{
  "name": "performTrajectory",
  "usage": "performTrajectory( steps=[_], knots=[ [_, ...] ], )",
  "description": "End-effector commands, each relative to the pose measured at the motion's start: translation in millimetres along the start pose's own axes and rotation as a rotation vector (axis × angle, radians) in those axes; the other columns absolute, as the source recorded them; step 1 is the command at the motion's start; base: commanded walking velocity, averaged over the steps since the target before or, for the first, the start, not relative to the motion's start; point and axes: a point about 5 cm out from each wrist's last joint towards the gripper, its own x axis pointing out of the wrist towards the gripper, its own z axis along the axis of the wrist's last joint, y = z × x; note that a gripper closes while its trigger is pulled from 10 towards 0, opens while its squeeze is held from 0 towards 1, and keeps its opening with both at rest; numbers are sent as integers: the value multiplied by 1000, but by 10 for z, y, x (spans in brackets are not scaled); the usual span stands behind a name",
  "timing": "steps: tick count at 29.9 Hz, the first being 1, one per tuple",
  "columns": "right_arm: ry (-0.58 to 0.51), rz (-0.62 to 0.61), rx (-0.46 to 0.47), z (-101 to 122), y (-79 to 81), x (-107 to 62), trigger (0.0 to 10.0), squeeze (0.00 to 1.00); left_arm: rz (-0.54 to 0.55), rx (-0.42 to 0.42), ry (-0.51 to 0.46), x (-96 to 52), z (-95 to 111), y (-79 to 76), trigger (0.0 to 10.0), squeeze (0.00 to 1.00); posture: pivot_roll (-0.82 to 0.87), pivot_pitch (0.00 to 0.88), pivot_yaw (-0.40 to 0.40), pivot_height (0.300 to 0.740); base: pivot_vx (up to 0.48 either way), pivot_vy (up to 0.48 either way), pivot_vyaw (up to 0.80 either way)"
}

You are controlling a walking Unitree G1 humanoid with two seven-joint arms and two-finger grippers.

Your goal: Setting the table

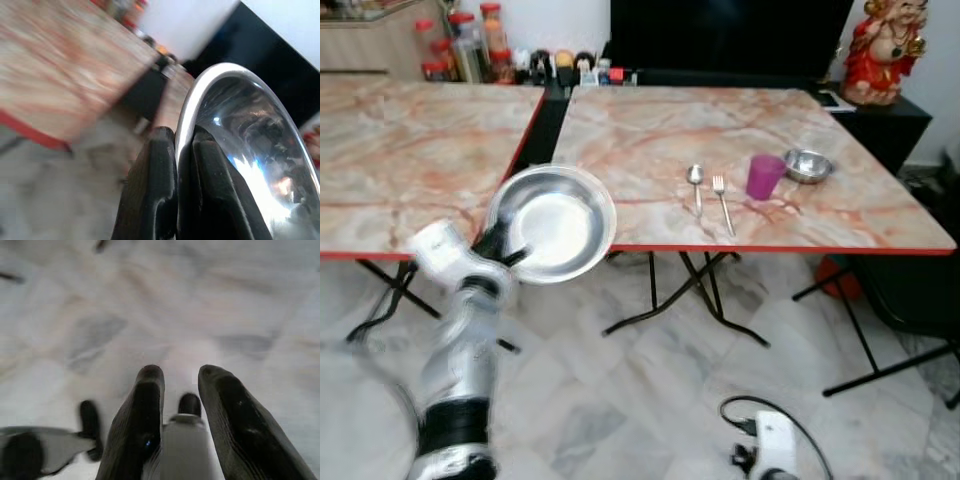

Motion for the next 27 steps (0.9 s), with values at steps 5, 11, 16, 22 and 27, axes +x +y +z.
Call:
performTrajectory(
  steps=[5, 11, 16, 22, 27],
  knots=[
    [-5, -31, -5, 26, -118, -11, 10000, 0, -16, 35, 72, -51, -201, -6, 10000, 0, -55, 0, -28, 740, 0, 322, 0],
    [0, -30, -5, 8, -116, -14, 10000, 0, 23, 87, 161, -146, -412, 161, 10000, 0, -52, 0, -24, 740, 0, 252, 0],
    [-2, -25, -8, 12, -96, -10, 10000, 0, 185, 217, 362, -360, -826, 504, 10000, 0, -53, 0, -18, 740, 0, 49, 0],
    [-3, -19, -9, 25, -75, -5, 10000, 0, 255, 273, 595, -682, -1273, 719, 10000, 0, -53, 0, -12, 740, 0, 0, 0],
    [-4, -17, -6, 30, -60, -2, 10000, 0, 297, 307, 695, -850, -1448, 788, 10000, 0, -59, 0, -6, 740, 0, 0, 0]
  ],
)
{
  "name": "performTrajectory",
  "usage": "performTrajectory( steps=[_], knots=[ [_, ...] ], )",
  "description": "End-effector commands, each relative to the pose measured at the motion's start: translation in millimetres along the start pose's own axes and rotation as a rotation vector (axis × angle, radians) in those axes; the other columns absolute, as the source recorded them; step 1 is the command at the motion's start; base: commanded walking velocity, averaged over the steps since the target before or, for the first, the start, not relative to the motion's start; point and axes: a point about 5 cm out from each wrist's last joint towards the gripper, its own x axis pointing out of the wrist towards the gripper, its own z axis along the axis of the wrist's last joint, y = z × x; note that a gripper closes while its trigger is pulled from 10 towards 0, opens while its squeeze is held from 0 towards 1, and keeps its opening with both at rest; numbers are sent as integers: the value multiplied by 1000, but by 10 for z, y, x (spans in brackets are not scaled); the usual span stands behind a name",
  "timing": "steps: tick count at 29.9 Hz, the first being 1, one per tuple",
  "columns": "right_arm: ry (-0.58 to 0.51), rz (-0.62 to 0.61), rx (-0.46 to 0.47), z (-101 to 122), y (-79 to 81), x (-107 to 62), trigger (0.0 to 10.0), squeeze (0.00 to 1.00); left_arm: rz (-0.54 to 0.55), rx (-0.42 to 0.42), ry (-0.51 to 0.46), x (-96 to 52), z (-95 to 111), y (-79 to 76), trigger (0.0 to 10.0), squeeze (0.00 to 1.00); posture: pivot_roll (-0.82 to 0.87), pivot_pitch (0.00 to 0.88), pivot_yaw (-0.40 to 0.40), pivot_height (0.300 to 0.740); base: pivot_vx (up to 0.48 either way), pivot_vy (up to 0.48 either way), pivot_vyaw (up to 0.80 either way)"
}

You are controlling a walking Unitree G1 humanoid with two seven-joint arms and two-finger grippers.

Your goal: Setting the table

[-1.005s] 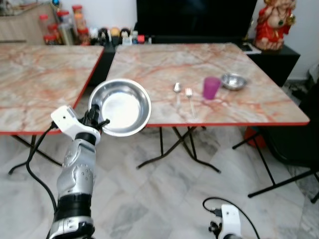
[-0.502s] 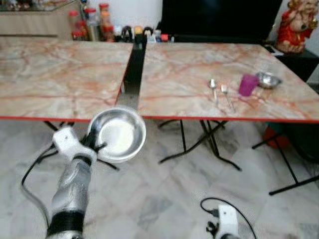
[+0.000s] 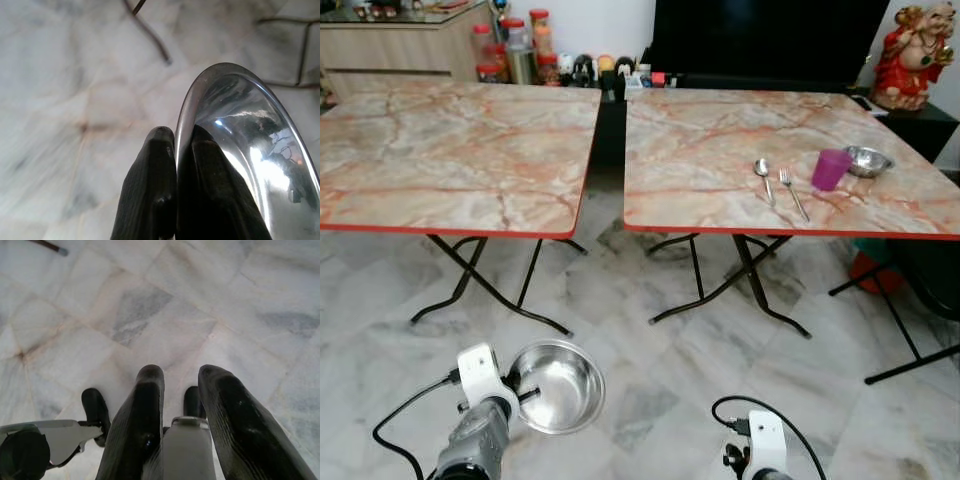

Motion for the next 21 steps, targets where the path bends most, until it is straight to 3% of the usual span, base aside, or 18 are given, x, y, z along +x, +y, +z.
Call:
performTrajectory(
  steps=[1, 11, 14, 21],
  knots=[
    [-5, -5, 3, 23, -12, 3, 10000, 0, 1, 28, 15, 10, -38, -34, 10000, 0, -60, 0, -4, 740, 0, 0, 0],
    [-6, -5, 5, 25, -7, 4, 10000, 0, 4, 37, 36, 13, -93, -47, 10000, 0, -62, 0, 1, 740, 0, 0, 0],
    [-7, -14, 16, 21, -5, 4, 10000, 0, 14, 90, 93, 19, -181, -63, 10000, 0, -68, 0, 12, 740, 305, 0, 0],
    [-1, -21, 27, -6, -15, -2, 10000, 0, 0, 118, 131, -3, -299, -87, 10000, 0, -61, 0, 9, 740, 336, 0, 0]
  ],
)
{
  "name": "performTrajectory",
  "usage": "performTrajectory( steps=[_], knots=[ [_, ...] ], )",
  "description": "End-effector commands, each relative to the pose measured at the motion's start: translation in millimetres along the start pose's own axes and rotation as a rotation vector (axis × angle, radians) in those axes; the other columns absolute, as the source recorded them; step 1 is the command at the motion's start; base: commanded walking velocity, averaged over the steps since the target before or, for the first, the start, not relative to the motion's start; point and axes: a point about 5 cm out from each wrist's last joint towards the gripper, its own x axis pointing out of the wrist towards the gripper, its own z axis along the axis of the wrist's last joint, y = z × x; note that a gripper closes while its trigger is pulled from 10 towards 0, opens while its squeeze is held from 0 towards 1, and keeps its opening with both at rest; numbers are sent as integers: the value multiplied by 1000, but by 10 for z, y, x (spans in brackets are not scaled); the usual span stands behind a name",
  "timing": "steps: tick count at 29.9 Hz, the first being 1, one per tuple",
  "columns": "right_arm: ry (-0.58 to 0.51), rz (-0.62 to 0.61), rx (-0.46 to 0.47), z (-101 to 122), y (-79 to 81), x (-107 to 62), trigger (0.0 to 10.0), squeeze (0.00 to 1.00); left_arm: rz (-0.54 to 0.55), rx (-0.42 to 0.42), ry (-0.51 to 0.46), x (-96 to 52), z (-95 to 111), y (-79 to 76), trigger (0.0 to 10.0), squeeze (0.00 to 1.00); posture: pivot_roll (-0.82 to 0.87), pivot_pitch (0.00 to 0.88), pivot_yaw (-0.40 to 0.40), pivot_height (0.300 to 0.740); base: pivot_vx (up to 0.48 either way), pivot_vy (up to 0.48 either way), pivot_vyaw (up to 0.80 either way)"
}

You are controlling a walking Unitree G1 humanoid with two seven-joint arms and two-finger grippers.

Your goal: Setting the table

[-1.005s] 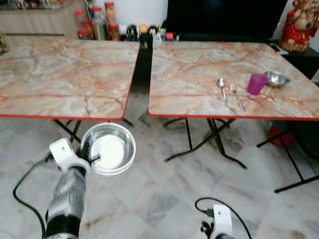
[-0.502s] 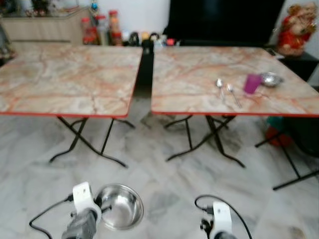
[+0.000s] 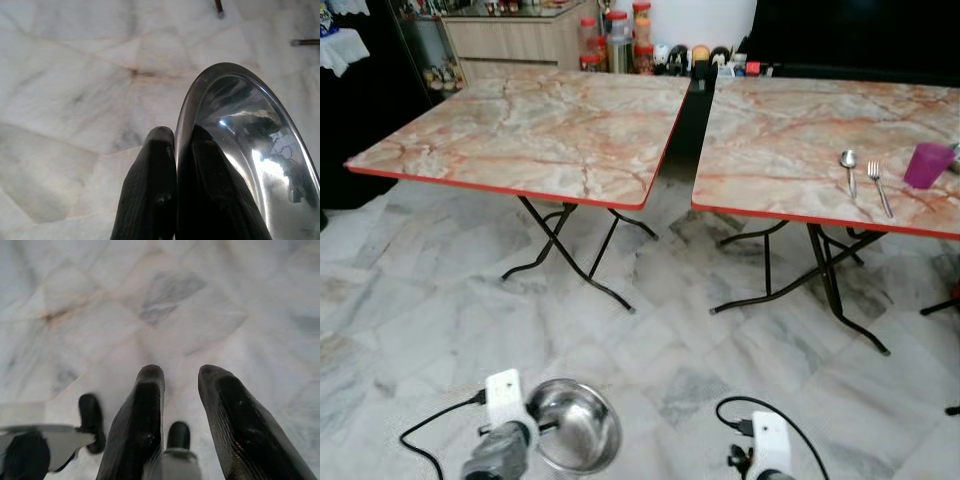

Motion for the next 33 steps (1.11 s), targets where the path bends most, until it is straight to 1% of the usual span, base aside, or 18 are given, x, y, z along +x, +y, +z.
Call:
performTrajectory(
  steps=[1, 5, 16, 30, 33],
  knots=[
    [2, 7, 17, -3, 38, 4, 10000, 0, 17, 28, -1, -2, 9, 62, 10000, 0, -57, 0, 5, 740, 341, 0, 0],
    [3, 6, 17, -3, 38, 4, 10000, 0, 18, 37, 16, -6, -38, 62, 10000, 0, -59, 0, 3, 740, 382, 0, 0],
    [-1, 2, 23, 15, 22, 6, 10000, 0, 18, 45, 31, -10, -78, 55, 10000, 0, -66, 0, 0, 740, 460, 0, 0],
    [1, -2, 19, 11, -6, 2, 10000, 0, 23, 35, 41, -19, -127, 52, 10000, 0, -71, 0, -6, 740, 472, 0, 0],
    [0, -3, 18, 15, -12, 2, 10000, 0, 27, 39, 43, -19, -132, 53, 10000, 0, -76, 0, -7, 740, 107, 0, 0]
  ],
)
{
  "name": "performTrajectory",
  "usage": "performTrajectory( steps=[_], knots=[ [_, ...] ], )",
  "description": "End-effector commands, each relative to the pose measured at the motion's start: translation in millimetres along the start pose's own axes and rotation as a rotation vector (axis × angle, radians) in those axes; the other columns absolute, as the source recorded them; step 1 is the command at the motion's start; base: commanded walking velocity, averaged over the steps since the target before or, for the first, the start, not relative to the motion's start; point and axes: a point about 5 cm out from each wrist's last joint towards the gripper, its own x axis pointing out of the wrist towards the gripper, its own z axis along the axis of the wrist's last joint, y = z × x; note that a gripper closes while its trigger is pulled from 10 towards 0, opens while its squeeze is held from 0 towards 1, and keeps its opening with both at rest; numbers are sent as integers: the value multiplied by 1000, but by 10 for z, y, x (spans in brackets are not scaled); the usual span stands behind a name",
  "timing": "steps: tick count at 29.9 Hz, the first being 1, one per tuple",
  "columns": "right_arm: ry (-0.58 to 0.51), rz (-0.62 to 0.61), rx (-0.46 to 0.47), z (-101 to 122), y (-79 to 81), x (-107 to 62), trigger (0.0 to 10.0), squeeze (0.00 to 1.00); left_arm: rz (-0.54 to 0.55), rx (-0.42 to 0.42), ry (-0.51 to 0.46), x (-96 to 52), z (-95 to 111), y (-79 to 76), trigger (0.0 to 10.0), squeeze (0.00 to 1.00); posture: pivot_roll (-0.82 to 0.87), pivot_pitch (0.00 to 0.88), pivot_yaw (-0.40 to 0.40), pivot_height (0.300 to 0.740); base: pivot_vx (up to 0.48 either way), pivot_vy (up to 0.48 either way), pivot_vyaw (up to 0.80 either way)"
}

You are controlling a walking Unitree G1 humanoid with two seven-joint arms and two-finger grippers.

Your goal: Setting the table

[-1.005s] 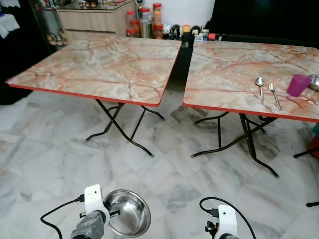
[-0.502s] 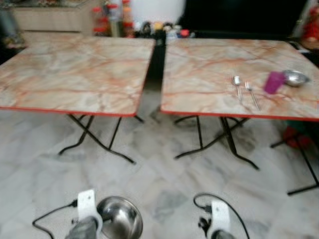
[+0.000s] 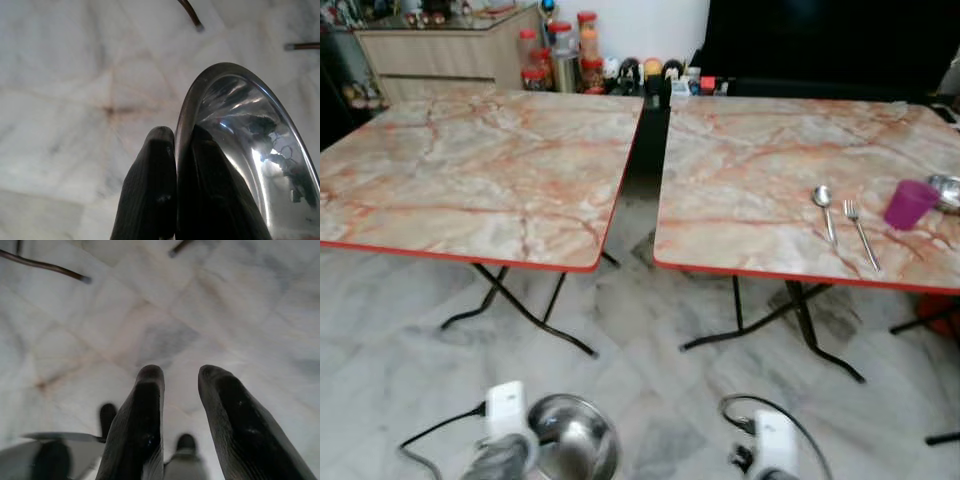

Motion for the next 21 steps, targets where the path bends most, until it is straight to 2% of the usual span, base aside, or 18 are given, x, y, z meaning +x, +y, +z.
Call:
performTrajectory(
  steps=[1, 14, 21],
  knots=[
    [9, -32, 5, -36, -128, -22, 10000, 0, -26, -1, -13, 10, 43, -100, 10000, 0, -76, 0, -7, 740, 0, 0, 0],
    [11, -40, 4, -46, -149, -27, 10000, 0, -29, 11, 24, 2, -34, -89, 10000, 0, -87, 0, -2, 740, 0, 0, 0],
    [12, -43, -3, -46, -171, -30, 10000, 0, -30, 17, 30, -1, -53, -93, 10000, 0, -89, 0, -3, 740, 0, 265, 0]
  ],
)
